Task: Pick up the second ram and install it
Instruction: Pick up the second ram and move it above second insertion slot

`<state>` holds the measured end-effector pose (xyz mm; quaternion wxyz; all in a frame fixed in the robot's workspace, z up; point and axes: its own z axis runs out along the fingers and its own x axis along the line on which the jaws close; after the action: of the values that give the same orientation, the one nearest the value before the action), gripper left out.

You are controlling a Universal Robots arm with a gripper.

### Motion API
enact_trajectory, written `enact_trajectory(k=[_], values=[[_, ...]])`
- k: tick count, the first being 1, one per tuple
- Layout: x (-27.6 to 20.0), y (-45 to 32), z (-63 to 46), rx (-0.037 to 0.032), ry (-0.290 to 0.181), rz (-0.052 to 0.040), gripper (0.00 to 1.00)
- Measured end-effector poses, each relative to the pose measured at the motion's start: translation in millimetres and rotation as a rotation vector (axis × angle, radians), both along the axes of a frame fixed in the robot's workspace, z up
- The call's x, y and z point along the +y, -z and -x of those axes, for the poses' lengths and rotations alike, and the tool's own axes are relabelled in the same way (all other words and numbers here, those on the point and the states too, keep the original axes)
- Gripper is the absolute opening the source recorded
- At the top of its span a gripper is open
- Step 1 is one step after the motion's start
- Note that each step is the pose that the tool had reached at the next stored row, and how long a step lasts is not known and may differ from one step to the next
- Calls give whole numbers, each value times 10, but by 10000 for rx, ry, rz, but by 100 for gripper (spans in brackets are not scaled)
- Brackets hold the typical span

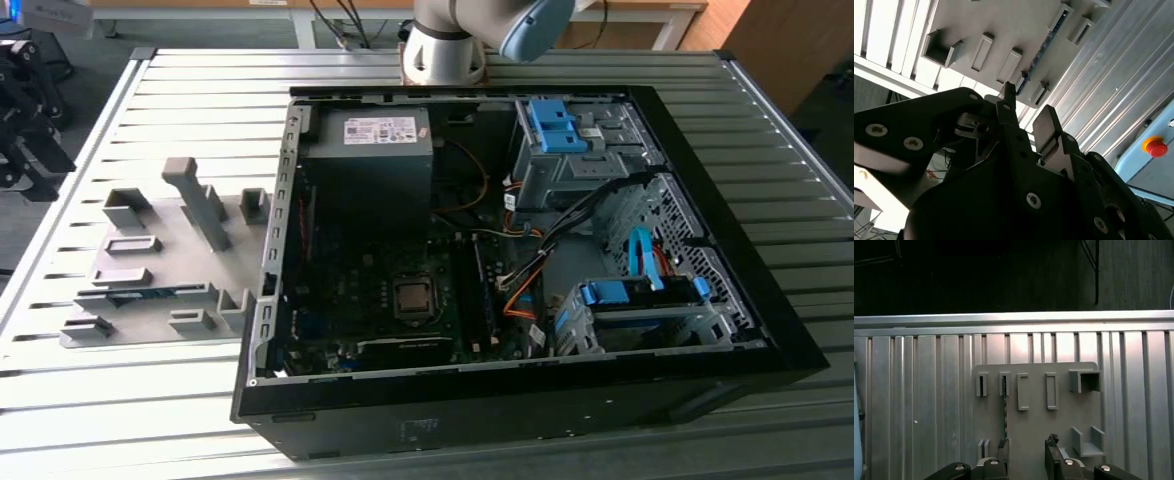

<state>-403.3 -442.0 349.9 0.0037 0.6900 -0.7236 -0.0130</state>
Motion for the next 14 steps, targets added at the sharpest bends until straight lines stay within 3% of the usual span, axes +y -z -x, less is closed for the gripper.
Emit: enact_trajectory(k=[14], values=[[-68,236,2,0,93,-5,42]])
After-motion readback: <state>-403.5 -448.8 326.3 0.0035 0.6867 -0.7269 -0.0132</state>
